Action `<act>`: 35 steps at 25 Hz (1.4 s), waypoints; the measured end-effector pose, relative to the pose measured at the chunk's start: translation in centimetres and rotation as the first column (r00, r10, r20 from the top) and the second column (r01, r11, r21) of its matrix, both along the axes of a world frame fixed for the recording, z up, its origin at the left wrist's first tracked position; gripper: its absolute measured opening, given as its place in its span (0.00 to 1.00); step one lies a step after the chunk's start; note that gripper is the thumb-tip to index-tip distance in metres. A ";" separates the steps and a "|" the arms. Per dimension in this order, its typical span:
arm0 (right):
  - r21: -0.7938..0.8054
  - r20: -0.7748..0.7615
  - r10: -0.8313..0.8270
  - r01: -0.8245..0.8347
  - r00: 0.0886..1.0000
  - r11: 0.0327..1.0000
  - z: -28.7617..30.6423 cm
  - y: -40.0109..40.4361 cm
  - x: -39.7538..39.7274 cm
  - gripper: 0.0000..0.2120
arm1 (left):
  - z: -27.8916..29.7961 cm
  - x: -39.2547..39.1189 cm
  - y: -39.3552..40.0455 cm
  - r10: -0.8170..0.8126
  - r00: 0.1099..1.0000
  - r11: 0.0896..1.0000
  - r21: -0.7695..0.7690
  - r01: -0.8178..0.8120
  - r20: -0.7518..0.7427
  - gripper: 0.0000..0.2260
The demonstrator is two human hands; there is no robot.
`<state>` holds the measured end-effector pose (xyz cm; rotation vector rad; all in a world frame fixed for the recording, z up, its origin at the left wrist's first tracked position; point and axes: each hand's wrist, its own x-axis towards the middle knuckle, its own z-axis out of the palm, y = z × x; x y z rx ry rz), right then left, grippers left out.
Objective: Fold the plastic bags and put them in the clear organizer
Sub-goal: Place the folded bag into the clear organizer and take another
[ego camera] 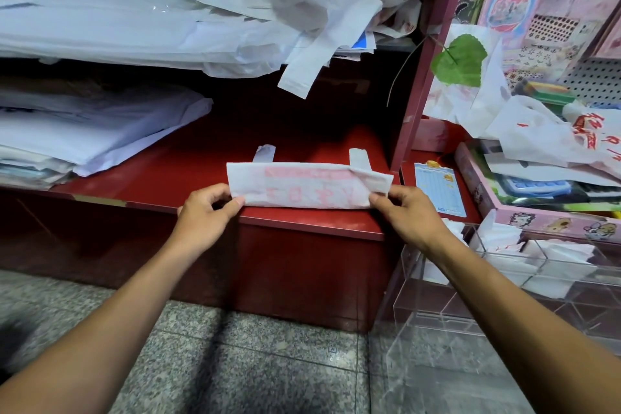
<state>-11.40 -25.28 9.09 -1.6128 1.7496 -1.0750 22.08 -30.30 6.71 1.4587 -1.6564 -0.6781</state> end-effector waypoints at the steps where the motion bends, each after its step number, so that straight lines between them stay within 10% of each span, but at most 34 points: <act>1: 0.013 -0.014 -0.028 0.028 1.000 1.000 -0.1 -0.2 0.0 0.12 | -0.1 -0.1 -0.3 0.019 1.000 1.000 0.020 -0.019 -0.014 0.15; 9: 0.085 -0.099 -0.159 0.167 0.982 0.982 0.0 -1.4 0.7 0.05 | 0.6 -1.4 -0.3 0.162 0.987 0.986 0.037 -0.161 -0.011 0.06; 15: 0.020 -0.326 -0.198 0.216 0.924 0.976 -0.5 -1.6 1.4 0.13 | 1.0 -2.4 0.5 0.204 0.935 0.978 -0.113 -0.178 0.290 0.03; 18: -0.141 -0.567 -0.103 0.027 0.817 0.990 -0.7 -0.8 1.8 0.19 | 0.2 -1.8 0.6 0.039 0.892 0.989 -0.146 0.030 0.450 0.20; 22: 0.141 -0.728 0.209 -0.155 0.653 0.978 -0.8 -0.4 2.2 0.38 | -0.4 -1.3 0.6 -0.103 0.766 0.985 -0.040 0.166 0.634 0.34; 27: 0.170 -0.773 0.285 -0.248 0.566 0.954 0.0 0.5 0.6 0.41 | -0.9 -0.3 0.7 -0.083 0.798 0.954 -0.183 0.236 0.597 0.28; 35: 0.108 -0.633 0.325 -0.335 0.703 0.936 -0.4 1.6 -1.4 0.31 | -1.0 0.6 0.6 -0.103 0.906 0.953 -0.220 0.208 0.410 0.25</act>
